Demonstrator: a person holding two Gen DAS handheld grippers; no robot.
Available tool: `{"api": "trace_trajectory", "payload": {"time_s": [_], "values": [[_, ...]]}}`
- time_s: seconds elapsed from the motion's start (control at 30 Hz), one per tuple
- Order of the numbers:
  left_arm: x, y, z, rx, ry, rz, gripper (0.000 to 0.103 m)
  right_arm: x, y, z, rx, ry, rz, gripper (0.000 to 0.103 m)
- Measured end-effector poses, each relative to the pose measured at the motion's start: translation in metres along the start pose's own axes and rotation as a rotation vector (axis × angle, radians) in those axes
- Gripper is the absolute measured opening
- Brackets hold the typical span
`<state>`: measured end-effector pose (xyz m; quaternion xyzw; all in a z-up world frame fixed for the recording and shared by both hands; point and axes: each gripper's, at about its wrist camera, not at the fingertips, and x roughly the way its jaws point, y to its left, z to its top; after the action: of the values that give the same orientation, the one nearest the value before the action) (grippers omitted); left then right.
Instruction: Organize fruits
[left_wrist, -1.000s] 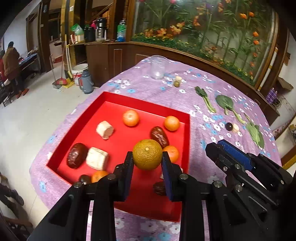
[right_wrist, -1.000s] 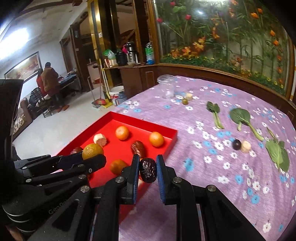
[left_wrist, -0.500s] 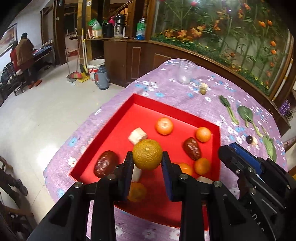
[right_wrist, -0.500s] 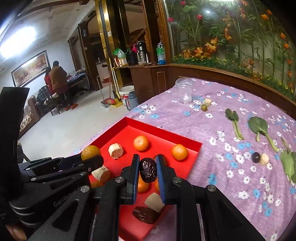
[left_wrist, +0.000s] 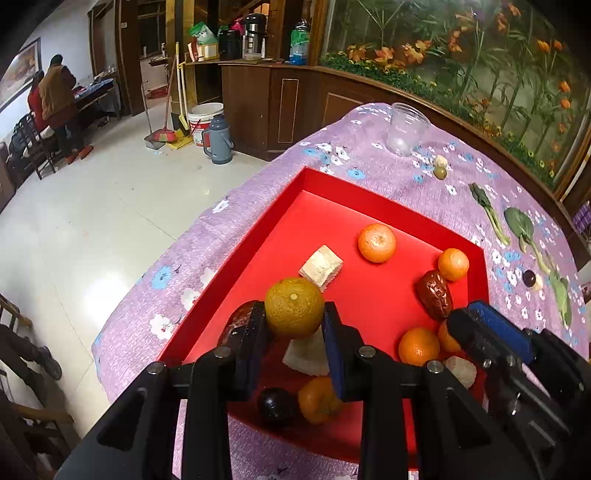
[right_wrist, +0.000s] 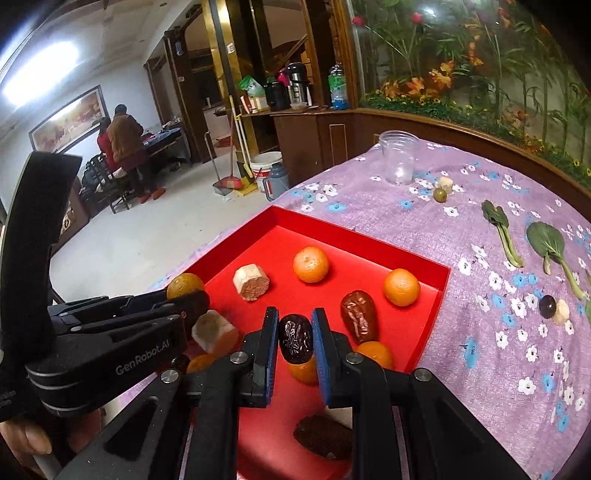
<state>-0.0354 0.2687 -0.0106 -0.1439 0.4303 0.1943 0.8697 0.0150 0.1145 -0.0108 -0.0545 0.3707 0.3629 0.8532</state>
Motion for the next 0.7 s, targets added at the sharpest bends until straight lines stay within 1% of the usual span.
{"api": "trace_trajectory", "payload": {"time_s": [0.23, 0.47, 0.63, 0.7], "values": [[0.015, -0.019, 0.005, 0.044, 0.014, 0.012, 0.029, 0.006, -0.023, 0.005, 0.036, 0.003, -0.036, 0.020], [0.018, -0.035, 0.014, 0.084, -0.013, 0.036, 0.029, 0.013, -0.040, 0.015, 0.057, 0.006, -0.061, 0.020], [0.020, -0.040, 0.020, 0.098, -0.038, 0.049, 0.029, 0.017, -0.044, 0.021, 0.057, 0.003, -0.065, 0.020], [0.022, -0.040, 0.021, 0.096, -0.035, 0.052, 0.029, 0.019, -0.046, 0.023, 0.054, 0.004, -0.067, 0.020]]}}
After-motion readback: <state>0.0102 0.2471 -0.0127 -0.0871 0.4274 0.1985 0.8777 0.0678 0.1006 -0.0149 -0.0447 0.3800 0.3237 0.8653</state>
